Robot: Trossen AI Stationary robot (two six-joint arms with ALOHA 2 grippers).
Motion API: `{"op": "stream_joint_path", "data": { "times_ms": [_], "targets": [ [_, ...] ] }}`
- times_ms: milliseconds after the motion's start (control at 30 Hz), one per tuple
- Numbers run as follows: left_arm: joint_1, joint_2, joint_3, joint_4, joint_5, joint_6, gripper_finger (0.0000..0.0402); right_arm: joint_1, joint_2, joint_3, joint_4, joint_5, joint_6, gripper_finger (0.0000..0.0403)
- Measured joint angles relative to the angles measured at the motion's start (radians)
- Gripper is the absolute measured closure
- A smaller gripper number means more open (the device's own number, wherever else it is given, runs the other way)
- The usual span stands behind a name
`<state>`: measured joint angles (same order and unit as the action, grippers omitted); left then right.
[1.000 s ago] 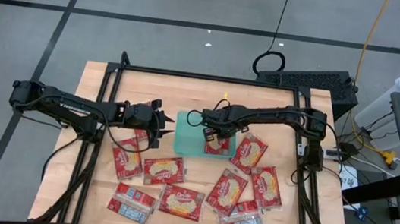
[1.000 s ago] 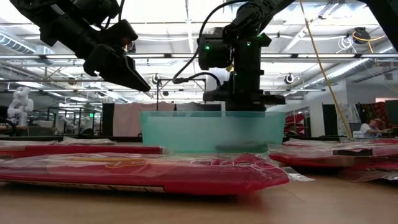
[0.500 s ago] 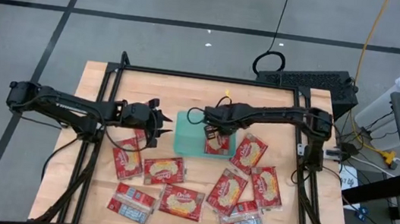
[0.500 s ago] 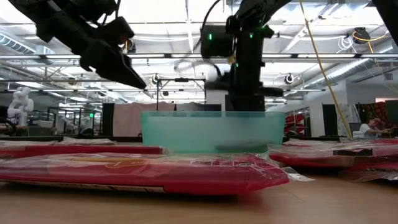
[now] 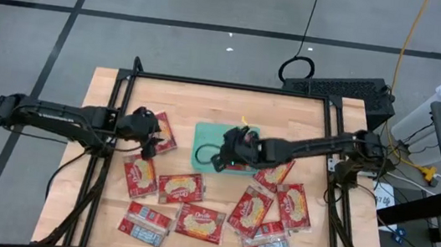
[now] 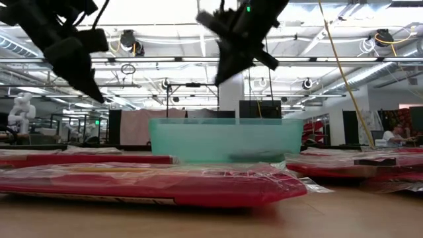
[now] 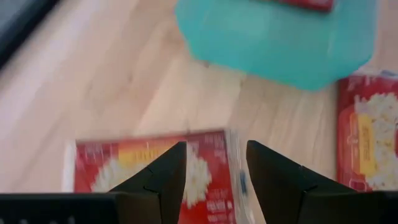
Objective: Sort popcorn bags into baskets
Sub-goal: Put the red popcorn bag into the green bin
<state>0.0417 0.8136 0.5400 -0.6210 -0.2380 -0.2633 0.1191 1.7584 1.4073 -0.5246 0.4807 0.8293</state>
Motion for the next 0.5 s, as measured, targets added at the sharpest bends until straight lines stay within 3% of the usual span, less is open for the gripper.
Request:
{"op": "stream_joint_path", "data": {
  "times_ms": [167,500],
  "targets": [
    [-0.027,0.060,0.000,-0.038,0.000,-0.129,0.0229,0.076,0.000,-0.059,0.215,0.036,-0.068,0.0403],
    [-0.196,0.208,-0.028,0.051,0.010,-0.243,0.0229,0.199,0.000,-0.147,0.360,0.156,0.014,0.0403]
  ]
}}
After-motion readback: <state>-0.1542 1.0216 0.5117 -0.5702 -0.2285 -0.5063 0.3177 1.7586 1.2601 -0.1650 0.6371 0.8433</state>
